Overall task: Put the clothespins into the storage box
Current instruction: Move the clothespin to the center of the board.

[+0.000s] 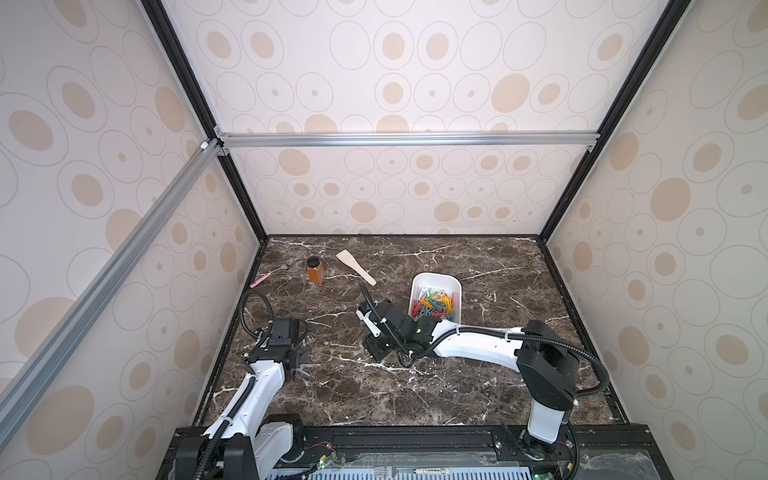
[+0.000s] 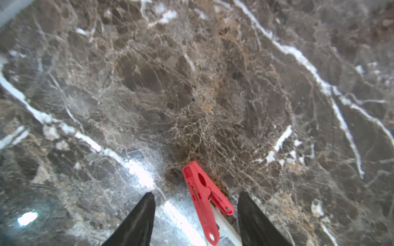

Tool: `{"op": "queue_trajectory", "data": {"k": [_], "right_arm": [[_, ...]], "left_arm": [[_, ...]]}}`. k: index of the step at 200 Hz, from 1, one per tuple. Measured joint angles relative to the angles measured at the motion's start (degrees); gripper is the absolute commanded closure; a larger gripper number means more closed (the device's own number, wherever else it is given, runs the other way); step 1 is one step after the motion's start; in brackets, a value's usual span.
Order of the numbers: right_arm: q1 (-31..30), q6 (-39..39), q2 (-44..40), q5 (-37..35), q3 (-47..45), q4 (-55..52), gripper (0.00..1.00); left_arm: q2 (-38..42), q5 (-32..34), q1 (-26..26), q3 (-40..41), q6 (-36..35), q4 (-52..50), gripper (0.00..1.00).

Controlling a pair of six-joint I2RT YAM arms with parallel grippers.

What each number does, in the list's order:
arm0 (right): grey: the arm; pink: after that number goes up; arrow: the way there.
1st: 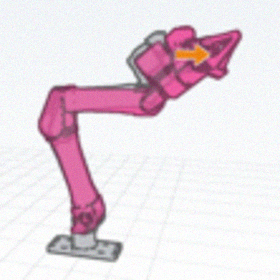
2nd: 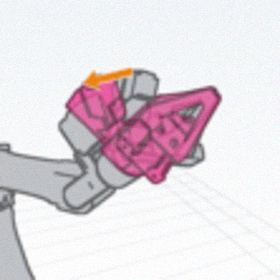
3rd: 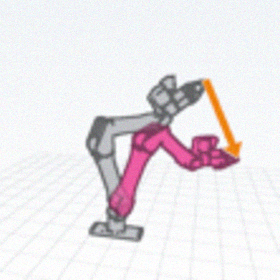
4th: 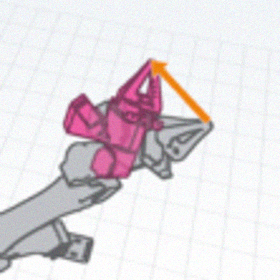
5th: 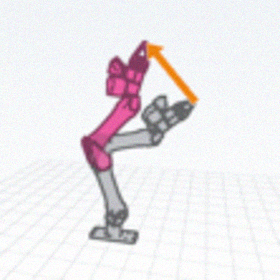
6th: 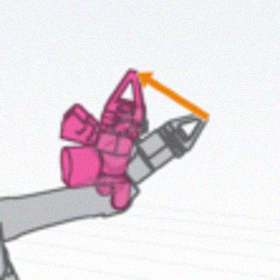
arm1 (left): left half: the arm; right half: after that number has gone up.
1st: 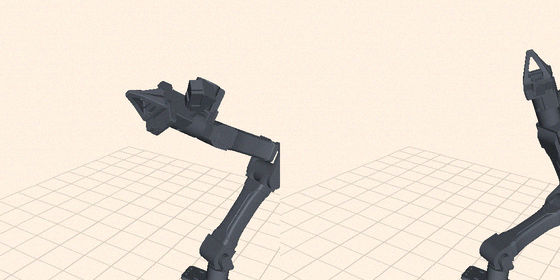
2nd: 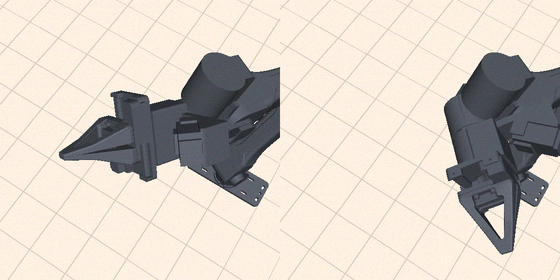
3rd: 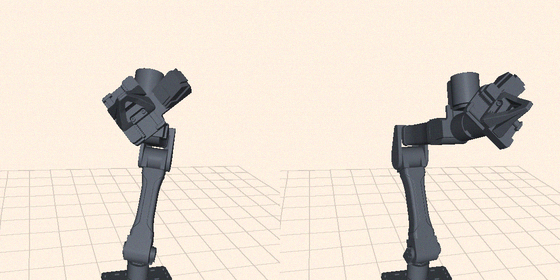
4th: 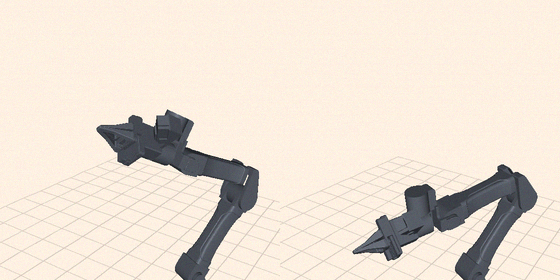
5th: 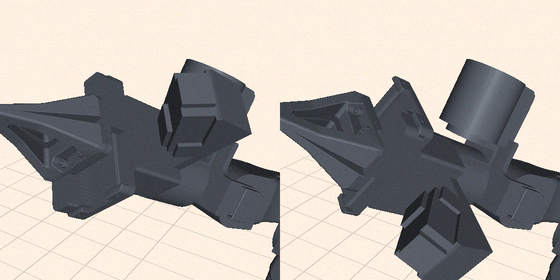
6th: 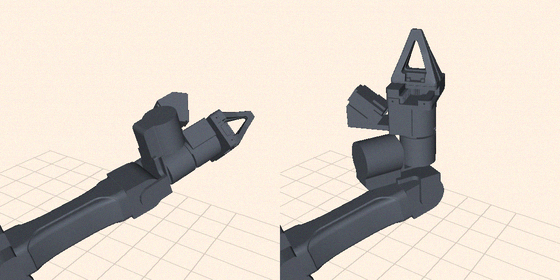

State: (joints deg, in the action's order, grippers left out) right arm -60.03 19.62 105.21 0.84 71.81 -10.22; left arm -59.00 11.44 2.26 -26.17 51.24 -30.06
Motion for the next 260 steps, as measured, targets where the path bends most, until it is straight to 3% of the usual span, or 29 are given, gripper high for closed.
{"op": "queue_trajectory", "data": {"k": [35, 97, 161, 190, 260], "right_arm": [[0.26, 0.04, 0.0, -1.4, -1.14, -0.04, 0.71], [0.74, 0.07, -0.02, -2.45, -1.42, 0.04, 0.71], [1.07, 0.26, -0.11, -3.26, -1.51, 0.02, 0.71], [1.27, 0.26, -0.11, -3.39, -1.49, -0.02, 0.71], [1.27, 0.24, -0.11, -3.48, -1.42, -0.24, 0.71]], "left_arm": [[-1.55, -2.19, 1.57, 1.84, -0.57, 3.08, 0.41], [-2.8, -10.21, 2.21, 1.92, -5.53, 14.14, 0.62], [-3.41, -13.35, 2.23, 2.67, -7.78, 17.44, 0.58], [-5.68, -13.53, 2.25, 2.69, -8.57, 17.84, 0.63], [-4.83, -13.42, 2.25, 4.22, -8.66, 17.86, 0.63]]}}
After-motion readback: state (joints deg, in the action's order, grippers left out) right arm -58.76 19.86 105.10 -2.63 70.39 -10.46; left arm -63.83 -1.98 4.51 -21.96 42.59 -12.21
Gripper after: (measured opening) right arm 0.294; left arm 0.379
